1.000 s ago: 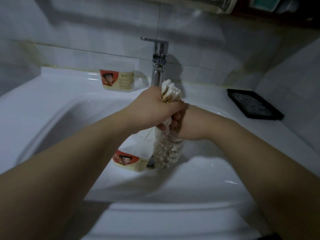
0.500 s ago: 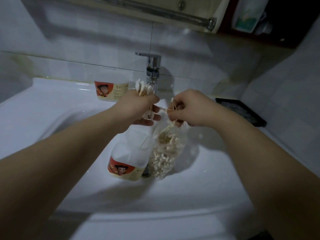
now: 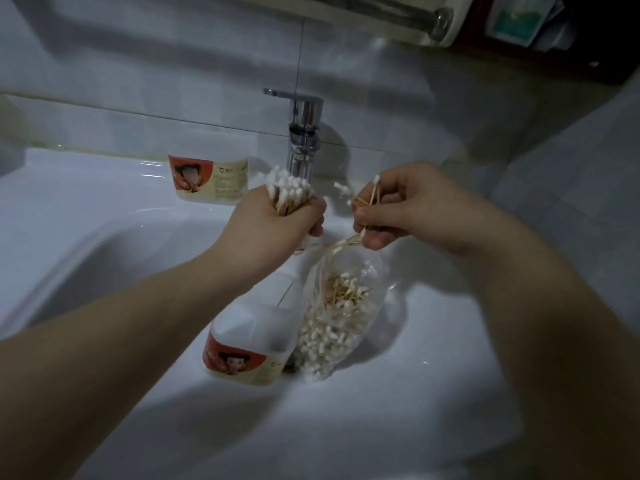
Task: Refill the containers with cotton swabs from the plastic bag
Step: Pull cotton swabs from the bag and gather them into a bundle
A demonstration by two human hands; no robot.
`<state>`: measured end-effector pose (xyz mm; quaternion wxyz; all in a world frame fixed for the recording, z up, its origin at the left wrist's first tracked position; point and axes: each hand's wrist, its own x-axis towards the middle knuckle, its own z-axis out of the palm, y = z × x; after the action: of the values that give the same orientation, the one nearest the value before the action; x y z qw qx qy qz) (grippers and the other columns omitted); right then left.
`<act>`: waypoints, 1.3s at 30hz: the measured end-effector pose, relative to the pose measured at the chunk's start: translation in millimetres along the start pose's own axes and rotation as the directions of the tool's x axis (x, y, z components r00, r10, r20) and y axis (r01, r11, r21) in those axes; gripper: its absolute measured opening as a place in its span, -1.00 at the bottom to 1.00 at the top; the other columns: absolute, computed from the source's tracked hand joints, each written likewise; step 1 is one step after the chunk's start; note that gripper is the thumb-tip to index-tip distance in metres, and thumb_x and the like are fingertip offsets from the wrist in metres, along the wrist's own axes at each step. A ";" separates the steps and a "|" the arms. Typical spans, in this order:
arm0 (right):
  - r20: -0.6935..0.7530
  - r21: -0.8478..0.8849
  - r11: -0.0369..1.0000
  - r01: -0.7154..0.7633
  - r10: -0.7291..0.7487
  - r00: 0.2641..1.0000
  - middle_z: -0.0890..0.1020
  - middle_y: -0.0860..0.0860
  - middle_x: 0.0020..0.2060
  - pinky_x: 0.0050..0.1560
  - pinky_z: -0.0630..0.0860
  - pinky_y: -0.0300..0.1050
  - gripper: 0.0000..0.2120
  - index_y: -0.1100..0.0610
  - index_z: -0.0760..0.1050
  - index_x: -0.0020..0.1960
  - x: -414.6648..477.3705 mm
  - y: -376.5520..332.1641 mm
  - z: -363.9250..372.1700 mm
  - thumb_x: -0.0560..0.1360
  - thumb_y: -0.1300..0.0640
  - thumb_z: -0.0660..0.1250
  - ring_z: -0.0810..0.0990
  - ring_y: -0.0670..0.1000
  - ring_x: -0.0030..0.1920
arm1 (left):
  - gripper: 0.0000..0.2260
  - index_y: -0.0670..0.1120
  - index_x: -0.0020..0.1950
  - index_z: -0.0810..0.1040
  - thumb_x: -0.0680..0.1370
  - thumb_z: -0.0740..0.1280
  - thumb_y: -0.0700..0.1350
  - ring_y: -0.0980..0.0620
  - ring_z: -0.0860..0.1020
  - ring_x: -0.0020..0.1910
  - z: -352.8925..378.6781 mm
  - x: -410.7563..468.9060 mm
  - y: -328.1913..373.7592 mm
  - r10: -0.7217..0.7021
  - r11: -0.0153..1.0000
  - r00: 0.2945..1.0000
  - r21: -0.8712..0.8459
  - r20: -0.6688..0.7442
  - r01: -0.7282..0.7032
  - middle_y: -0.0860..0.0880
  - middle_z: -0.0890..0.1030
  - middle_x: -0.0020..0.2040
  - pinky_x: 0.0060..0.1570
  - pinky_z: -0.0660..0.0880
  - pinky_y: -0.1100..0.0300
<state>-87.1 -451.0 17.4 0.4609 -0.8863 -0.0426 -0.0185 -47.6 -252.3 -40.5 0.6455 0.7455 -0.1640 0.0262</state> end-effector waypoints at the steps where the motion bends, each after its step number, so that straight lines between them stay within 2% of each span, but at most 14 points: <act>1: -0.004 0.033 0.999 0.019 -0.019 1.000 0.74 0.17 -0.21 -0.08 0.68 -0.07 -0.96 0.25 0.64 -0.03 -1.4 2.2 -1.2 0.52 0.28 0.47 0.74 0.12 -0.22 | -0.83 -0.08 -0.17 0.64 0.60 0.40 -0.07 0.00 0.70 -0.15 -0.2 0.9 -2.6 0.029 0.999 1.000 0.045 0.007 -0.029 0.02 0.72 -0.23 -0.13 0.66 0.08; 3: -0.010 0.092 0.995 0.042 -0.042 0.999 0.73 0.17 -0.23 -0.14 0.67 -0.14 -0.99 0.24 0.64 -0.06 -4.5 3.6 -1.6 0.52 0.31 0.45 0.73 0.09 -0.25 | -0.82 -0.07 -0.17 0.67 0.60 0.40 -0.05 -0.02 0.70 -0.11 1.1 1.1 -5.8 0.055 0.997 0.998 0.060 0.029 -0.057 0.03 0.73 -0.21 0.02 0.65 -0.04; 6: -0.036 0.157 0.986 0.056 -0.051 0.998 0.73 0.16 -0.24 -0.19 0.65 -0.19 -0.95 0.21 0.64 -0.08 -5.7 5.6 -1.7 0.52 0.32 0.44 0.73 0.07 -0.28 | -0.86 -0.08 -0.10 0.67 0.60 0.40 -0.06 0.08 0.72 -0.11 4.7 -0.7 -4.7 0.036 0.999 0.998 -0.001 0.047 -0.036 0.02 0.74 -0.18 0.06 0.65 -0.01; 11: -0.079 0.235 0.969 0.075 -0.058 0.995 0.72 0.15 -0.27 -0.25 0.64 -0.23 -0.94 0.23 0.62 -0.07 -6.9 4.8 -3.1 0.52 0.35 0.41 0.71 0.04 -0.32 | -0.84 -0.16 0.00 0.65 0.57 0.44 -0.07 0.12 0.72 -0.12 2.8 -3.9 1.1 0.048 0.998 0.992 -0.039 0.114 -0.044 -0.03 0.74 -0.12 -0.02 0.66 0.08; 14: -0.103 0.306 0.947 0.098 -0.069 0.992 0.71 0.14 -0.29 -0.29 0.62 -0.26 -0.94 0.25 0.61 -0.08 -8.1 1.8 -2.8 0.52 0.37 0.39 0.69 0.02 -0.35 | -0.85 -0.15 -0.06 0.65 0.55 0.48 -0.07 0.07 0.72 -0.09 2.5 -5.4 2.9 0.077 0.997 0.986 -0.032 0.150 -0.073 -0.02 0.74 -0.14 -0.04 0.67 0.09; 18: -0.053 0.333 0.938 0.096 -0.083 0.995 0.71 0.20 -0.28 -0.28 0.63 -0.23 -0.94 0.26 0.60 -0.06 -6.3 0.3 7.2 0.53 0.38 0.39 0.70 0.04 -0.34 | -0.83 -0.25 -0.03 0.63 0.52 0.50 -0.16 0.02 0.73 -0.13 2.6 -6.3 5.0 0.093 0.993 0.974 -0.095 0.207 -0.075 -0.11 0.73 -0.16 -0.09 0.68 0.10; 20: -0.037 0.327 0.940 0.095 -0.088 0.995 0.71 0.18 -0.29 -0.31 0.62 -0.22 -0.95 0.26 0.59 -0.05 -4.4 0.5 13.8 0.53 0.38 0.39 0.70 0.05 -0.34 | -0.95 -0.18 -0.11 0.63 0.54 0.46 -0.26 0.07 0.71 -0.22 1.2 -6.7 7.2 0.103 0.992 0.964 -0.102 0.247 -0.080 -0.07 0.71 -0.23 -0.16 0.64 0.14; 22: -0.052 0.314 0.944 0.099 -0.087 0.995 0.70 0.12 -0.30 -0.40 0.58 -0.22 -0.96 0.25 0.58 -0.05 -2.5 0.7 16.8 0.54 0.36 0.39 0.68 0.03 -0.36 | -0.87 -0.10 -0.17 0.60 0.54 0.46 -0.28 0.06 0.69 -0.26 -0.6 -4.9 7.8 0.095 0.995 0.962 -0.061 0.258 -0.082 -0.03 0.70 -0.28 -0.16 0.64 0.12; 27: -0.183 0.399 0.912 0.097 -0.025 0.983 0.70 0.10 -0.28 -0.47 0.50 -0.26 -0.96 0.25 0.58 -0.02 2.5 3.6 8.7 0.58 0.34 0.36 0.63 -0.02 -0.40 | -0.90 -0.10 -0.07 0.58 0.55 0.44 -0.28 0.04 0.68 -0.27 -4.5 -0.5 3.9 0.043 0.999 0.961 -0.032 0.274 -0.036 -0.07 0.73 -0.17 -0.13 0.65 0.07; 29: -0.208 0.393 0.914 0.098 -0.015 0.978 0.70 0.10 -0.27 -0.45 0.52 -0.27 -0.95 0.24 0.59 -0.03 4.2 6.1 5.8 0.58 0.33 0.37 0.63 -0.02 -0.39 | -0.87 -0.06 0.03 0.60 0.58 0.41 -0.27 0.06 0.66 -0.29 -3.9 -0.1 2.7 0.031 0.999 0.963 -0.047 0.267 -0.019 -0.04 0.69 -0.21 -0.18 0.63 0.16; 31: -0.184 0.351 0.932 0.091 -0.027 0.982 0.71 0.12 -0.26 -0.43 0.53 -0.26 -0.96 0.25 0.60 -0.02 4.2 7.3 5.7 0.57 0.33 0.38 0.64 -0.02 -0.37 | -0.87 -0.04 0.10 0.61 0.60 0.38 -0.24 0.04 0.63 -0.27 -3.7 1.9 0.6 0.012 0.998 0.968 -0.056 0.253 0.002 -0.05 0.64 -0.24 -0.12 0.62 0.11; 35: -0.138 0.294 0.952 0.086 -0.046 0.989 0.72 0.14 -0.25 -0.42 0.55 -0.23 -0.93 0.26 0.60 0.02 3.2 6.1 13.0 0.55 0.36 0.40 0.65 0.01 -0.38 | -0.95 -0.10 -0.02 0.58 0.62 0.39 -0.14 0.02 0.58 -0.26 -1.5 5.0 -2.4 -0.070 0.976 0.973 -0.189 0.218 0.113 0.00 0.58 -0.31 0.03 0.64 -0.04; 37: -0.123 0.283 0.955 0.089 -0.056 0.991 0.73 0.15 -0.24 -0.41 0.57 -0.20 -0.90 0.24 0.59 0.04 2.7 5.7 18.1 0.54 0.36 0.42 0.66 0.03 -0.38 | -0.93 -0.09 -0.05 0.57 0.63 0.38 -0.15 0.04 0.59 -0.28 0.7 4.9 -2.6 -0.087 0.952 0.975 -0.270 0.203 0.141 0.01 0.60 -0.30 -0.01 0.61 -0.02; 39: -0.101 0.267 0.959 0.096 -0.072 0.992 0.73 0.16 -0.23 -0.39 0.58 -0.18 -0.86 0.22 0.59 0.08 1.8 4.9 22.4 0.54 0.35 0.43 0.67 0.04 -0.37 | -0.94 -0.11 -0.01 0.59 0.64 0.36 -0.16 0.05 0.60 -0.26 2.0 4.7 -3.2 -0.083 0.930 0.975 -0.336 0.204 0.150 -0.02 0.66 -0.20 -0.08 0.61 0.08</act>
<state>-85.0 -435.4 0.7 0.5781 -0.8104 -0.0615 -0.0719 -42.6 -254.9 -42.7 0.7496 0.6267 -0.1811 -0.1118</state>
